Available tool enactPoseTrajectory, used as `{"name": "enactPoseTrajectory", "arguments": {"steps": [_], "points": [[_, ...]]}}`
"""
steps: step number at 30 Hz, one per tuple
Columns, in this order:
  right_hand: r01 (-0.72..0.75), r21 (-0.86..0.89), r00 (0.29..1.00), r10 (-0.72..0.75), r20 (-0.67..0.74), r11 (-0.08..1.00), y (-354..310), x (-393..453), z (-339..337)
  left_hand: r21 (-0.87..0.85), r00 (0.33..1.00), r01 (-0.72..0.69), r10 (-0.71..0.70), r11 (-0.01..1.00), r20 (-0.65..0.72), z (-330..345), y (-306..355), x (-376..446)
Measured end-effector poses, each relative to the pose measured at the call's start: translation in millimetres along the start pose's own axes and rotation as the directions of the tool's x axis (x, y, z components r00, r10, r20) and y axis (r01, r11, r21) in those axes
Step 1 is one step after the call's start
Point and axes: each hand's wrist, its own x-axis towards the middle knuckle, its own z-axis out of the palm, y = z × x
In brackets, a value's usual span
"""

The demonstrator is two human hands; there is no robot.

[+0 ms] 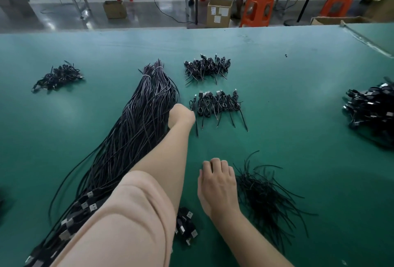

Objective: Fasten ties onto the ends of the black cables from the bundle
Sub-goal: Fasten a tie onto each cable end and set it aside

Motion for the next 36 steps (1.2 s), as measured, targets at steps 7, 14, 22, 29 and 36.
{"name": "enactPoseTrajectory", "arguments": {"steps": [7, 14, 22, 29, 36], "points": [[-0.009, 0.006, 0.998, 0.009, 0.058, 1.0, 0, 0, -1, 0.134, 0.996, -0.089, 0.091, 0.987, -0.008, 14, 10, -3], [-0.019, 0.037, 0.996, 0.016, 0.082, 0.999, 0, 2, -2, 0.145, 0.95, -0.312, 0.309, 0.939, 0.04, -31, -1, -26], [-0.008, 0.006, 0.983, 0.007, 0.183, 1.0, -1, 3, -10, 0.49, 0.943, -0.299, 0.333, 0.819, 0.02, -108, -120, -75], [0.027, -0.04, 0.951, -0.013, 0.308, 0.999, -2, 3, -13, 0.489, 0.939, -0.333, 0.329, 0.806, 0.097, -93, -185, -96], [0.115, -0.117, 0.891, -0.051, 0.45, 0.986, -12, 20, -29, 0.441, 0.941, -0.333, 0.323, 0.834, 0.098, -93, -185, -94]]}}
